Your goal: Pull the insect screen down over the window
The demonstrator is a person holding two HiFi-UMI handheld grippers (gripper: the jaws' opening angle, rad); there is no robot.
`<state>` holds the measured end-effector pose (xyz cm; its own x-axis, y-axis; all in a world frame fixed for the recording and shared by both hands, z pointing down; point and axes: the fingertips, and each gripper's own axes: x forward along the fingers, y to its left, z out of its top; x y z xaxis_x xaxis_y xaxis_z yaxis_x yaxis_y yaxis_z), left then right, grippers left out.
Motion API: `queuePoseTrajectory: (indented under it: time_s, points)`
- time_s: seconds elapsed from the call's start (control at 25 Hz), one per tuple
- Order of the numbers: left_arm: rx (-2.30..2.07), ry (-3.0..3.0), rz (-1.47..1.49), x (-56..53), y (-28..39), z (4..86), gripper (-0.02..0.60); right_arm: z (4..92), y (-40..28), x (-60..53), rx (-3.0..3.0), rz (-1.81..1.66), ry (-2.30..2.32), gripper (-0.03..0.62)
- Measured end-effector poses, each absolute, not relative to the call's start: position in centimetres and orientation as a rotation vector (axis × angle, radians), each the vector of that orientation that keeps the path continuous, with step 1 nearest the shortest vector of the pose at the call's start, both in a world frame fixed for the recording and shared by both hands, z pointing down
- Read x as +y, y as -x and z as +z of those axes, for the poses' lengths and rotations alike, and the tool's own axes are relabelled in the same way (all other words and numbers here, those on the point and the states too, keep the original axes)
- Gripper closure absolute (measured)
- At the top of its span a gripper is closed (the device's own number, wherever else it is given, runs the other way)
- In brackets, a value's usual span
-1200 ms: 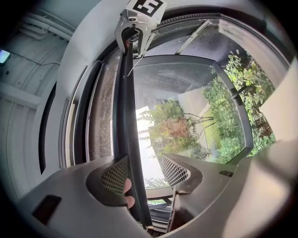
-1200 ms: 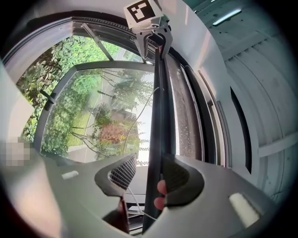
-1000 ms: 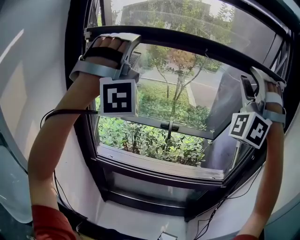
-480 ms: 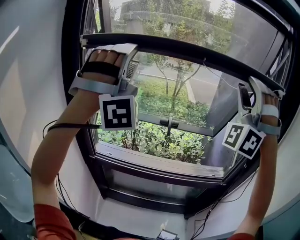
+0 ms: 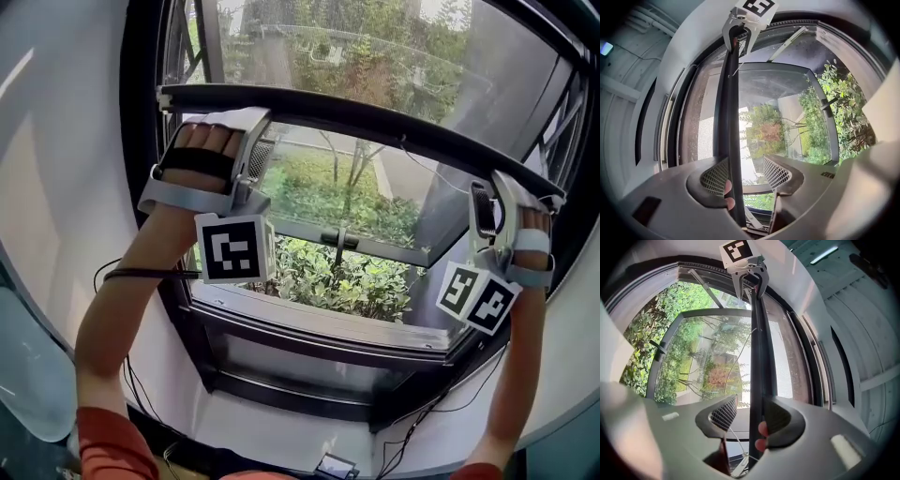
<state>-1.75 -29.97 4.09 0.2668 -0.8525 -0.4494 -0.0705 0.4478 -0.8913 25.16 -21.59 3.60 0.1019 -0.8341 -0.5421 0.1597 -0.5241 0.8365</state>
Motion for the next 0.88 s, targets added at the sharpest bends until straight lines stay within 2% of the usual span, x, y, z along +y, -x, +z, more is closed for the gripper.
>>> queuePoseTrajectory:
  time_s: [0.88]
  points:
    - [1.168, 1.074, -0.712, -29.6, 2.1, 7.4, 0.365, 7.0, -24.6, -21.2, -0.779, -1.484, -1.523, 0.413]
